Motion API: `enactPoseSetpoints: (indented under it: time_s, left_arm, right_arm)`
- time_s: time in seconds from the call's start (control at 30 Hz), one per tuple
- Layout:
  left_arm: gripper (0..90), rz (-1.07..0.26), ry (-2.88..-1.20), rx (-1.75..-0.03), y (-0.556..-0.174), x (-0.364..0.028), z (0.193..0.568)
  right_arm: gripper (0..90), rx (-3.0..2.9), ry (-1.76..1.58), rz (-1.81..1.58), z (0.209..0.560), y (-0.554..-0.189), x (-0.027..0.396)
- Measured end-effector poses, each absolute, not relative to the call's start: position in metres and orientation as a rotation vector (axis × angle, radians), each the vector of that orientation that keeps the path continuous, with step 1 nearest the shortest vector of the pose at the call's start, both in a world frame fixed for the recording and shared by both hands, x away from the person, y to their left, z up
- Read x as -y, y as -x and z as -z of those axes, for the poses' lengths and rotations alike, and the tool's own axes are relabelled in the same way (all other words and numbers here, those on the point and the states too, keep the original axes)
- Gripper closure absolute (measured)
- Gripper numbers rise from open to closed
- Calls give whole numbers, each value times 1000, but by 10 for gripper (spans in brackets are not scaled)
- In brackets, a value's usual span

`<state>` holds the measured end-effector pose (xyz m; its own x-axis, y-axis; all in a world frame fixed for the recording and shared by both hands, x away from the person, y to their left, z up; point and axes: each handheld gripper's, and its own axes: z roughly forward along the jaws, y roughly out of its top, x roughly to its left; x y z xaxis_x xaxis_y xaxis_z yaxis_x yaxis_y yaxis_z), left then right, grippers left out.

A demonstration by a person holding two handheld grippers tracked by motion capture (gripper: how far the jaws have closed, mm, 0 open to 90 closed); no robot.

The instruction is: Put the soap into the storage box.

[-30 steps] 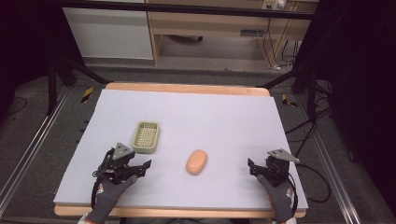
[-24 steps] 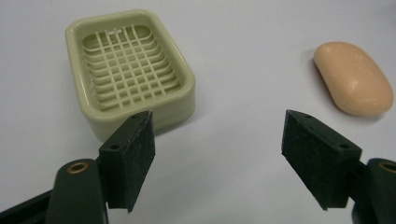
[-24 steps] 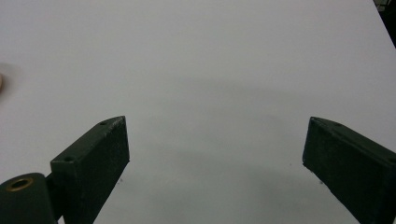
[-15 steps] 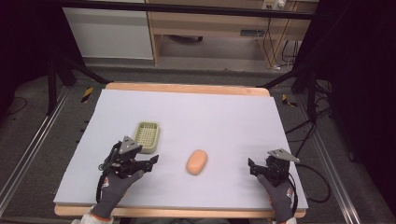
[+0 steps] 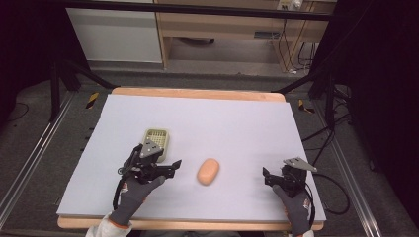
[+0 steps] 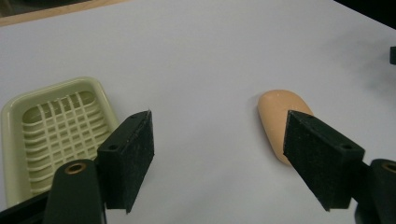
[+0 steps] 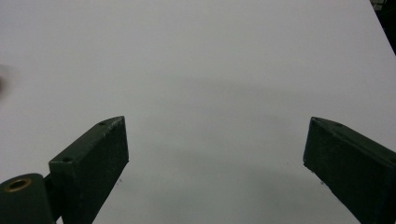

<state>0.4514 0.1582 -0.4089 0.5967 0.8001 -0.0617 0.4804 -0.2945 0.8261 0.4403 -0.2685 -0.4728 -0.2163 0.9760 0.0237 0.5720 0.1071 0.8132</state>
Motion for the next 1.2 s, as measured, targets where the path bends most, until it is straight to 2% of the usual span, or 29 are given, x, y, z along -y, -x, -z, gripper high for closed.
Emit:
enactPoseSetpoints:
  time_s: [1.2]
  left_arm:
    - [240, -417, -2050, -957, -466, -98, 415]
  right_arm:
    - [68, -1860, -1503, -965, 473, -441, 267]
